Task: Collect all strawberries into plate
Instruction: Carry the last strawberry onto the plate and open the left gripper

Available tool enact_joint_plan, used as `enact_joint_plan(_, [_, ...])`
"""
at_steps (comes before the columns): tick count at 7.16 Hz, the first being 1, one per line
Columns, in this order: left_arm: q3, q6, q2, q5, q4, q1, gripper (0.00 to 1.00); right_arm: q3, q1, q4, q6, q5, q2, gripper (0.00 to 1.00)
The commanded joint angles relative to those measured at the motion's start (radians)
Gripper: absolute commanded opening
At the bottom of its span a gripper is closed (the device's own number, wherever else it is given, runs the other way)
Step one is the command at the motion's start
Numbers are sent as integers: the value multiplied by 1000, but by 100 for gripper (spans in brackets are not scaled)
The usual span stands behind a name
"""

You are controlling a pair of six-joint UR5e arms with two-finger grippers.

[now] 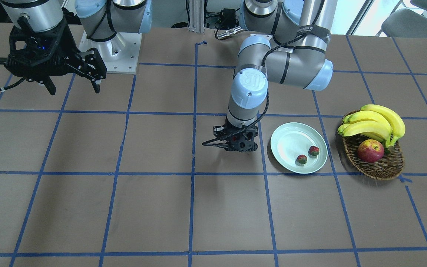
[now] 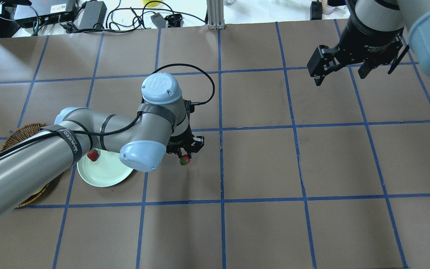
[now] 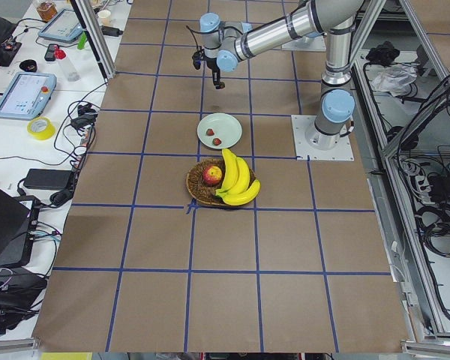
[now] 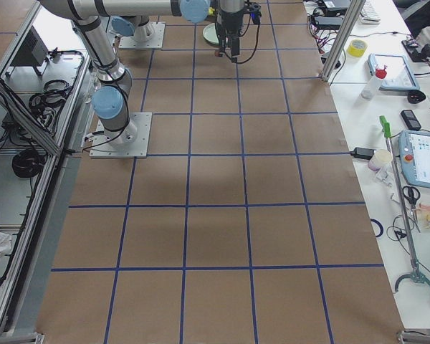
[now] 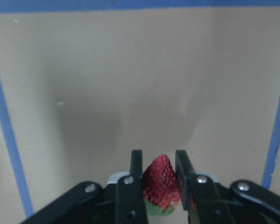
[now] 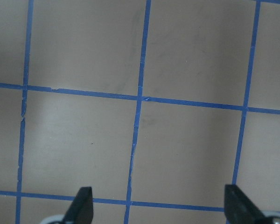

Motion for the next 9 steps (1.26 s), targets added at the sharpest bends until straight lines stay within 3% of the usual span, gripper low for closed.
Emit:
enact_joint_plan(1, [94,160,2,13,-182,184,0,2,2,0,3,1,3,100])
enact_joint_plan(5, [15,196,-46,104,-147,268,2,2,3,0,8,3,6,100])
enact_joint_plan(6, [5,202,-53,107,-114,268,29,2,6,0,9,6,11,100])
enact_joint_plan(7, [4,204,-53,107,-112,268,99,9,6,-5,9,6,12,100])
enact_joint_plan(9, [17,187,-53,104,-103,268,100,15,6,-14,9,8,11,100])
